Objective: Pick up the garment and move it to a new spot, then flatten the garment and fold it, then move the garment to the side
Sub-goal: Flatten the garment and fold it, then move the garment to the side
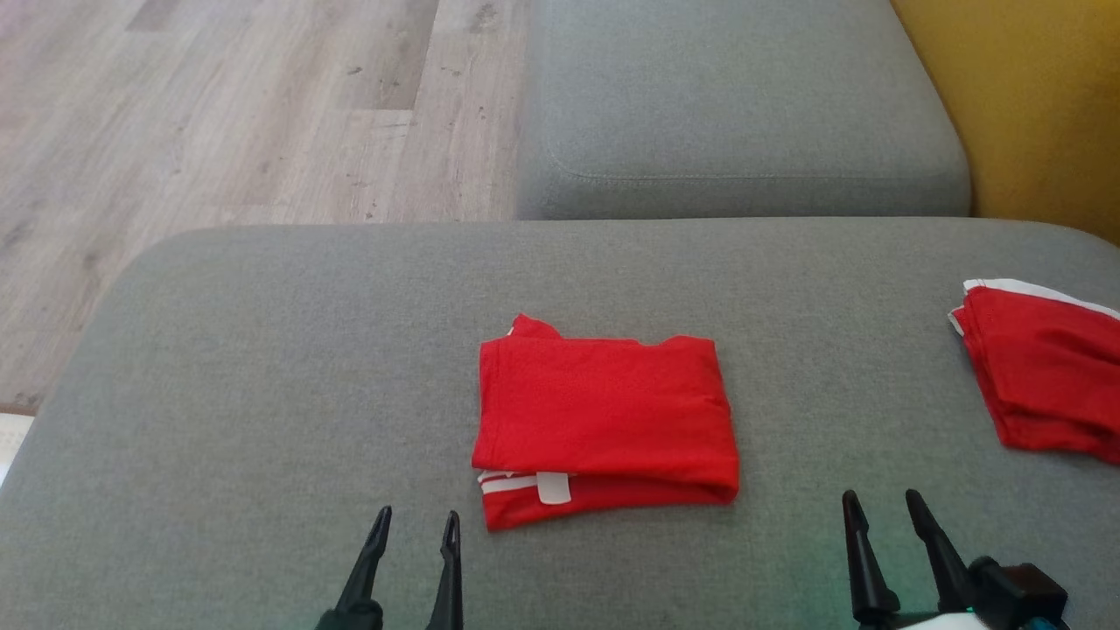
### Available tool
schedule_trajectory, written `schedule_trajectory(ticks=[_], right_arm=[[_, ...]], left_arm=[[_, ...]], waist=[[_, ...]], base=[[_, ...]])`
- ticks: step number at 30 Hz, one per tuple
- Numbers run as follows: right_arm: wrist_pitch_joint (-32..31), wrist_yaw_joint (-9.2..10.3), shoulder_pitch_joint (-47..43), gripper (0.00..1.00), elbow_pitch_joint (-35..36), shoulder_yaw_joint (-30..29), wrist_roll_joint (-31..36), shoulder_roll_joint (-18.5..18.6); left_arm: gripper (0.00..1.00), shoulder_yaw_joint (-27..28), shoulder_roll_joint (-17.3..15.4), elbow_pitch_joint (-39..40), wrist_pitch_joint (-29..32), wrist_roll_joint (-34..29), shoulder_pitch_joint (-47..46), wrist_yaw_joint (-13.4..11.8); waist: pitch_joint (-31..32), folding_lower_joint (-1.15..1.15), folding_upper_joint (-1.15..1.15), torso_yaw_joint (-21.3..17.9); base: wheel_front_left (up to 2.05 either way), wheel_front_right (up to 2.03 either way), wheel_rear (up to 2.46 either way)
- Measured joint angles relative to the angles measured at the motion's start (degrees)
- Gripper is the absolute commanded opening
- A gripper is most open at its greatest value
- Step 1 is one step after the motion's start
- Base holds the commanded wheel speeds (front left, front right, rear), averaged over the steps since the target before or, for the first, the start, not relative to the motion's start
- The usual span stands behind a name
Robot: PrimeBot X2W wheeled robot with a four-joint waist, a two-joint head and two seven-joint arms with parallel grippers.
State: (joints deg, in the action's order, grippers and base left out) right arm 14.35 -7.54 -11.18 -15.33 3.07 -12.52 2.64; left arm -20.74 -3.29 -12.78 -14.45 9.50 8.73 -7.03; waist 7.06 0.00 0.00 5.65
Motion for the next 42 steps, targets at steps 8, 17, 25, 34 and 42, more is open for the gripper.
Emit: schedule_trajectory(ticks=[8,17,25,34,42], right_arm=[[0.0,0.0,-0.12,1.0,-0.48,-0.02,0.0,-0.05],[-0.33,0.0,2.83,1.0,-7.35,2.43,-4.93,0.23],[-11.7,0.0,15.78,1.0,-13.3,9.84,-22.05,3.56],[-25.24,0.0,24.5,1.0,-18.14,14.16,-37.42,7.03],[-27.98,0.0,29.84,0.53,-20.61,15.27,-43.12,7.24]], left_arm=[[1.0,-0.08,-0.01,-0.18,0.0,-0.63,0.0,0.53],[1.0,-0.85,-0.02,-0.09,0.0,-0.99,-0.04,0.54],[1.0,-2.58,-0.02,-0.08,0.0,-0.97,-0.66,0.45],[1.0,-5.72,0.01,-0.03,0.0,-0.9,-5.11,-0.35],[1.0,-7.4,0.03,-0.07,0.0,-0.9,-7.88,-1.64]], waist=[[0.3,0.0,0.0,1.22],[-2.25,0.0,0.0,2.5],[-5.99,0.01,-0.01,3.7],[-10.16,0.02,-0.01,5.42],[-13.41,0.01,0.0,6.61]], base=[[0.0,0.0,0.0],[0.0,0.0,0.0],[0.0,0.0,0.0],[0.0,0.0,0.0],[0.0,0.0,0.0]])
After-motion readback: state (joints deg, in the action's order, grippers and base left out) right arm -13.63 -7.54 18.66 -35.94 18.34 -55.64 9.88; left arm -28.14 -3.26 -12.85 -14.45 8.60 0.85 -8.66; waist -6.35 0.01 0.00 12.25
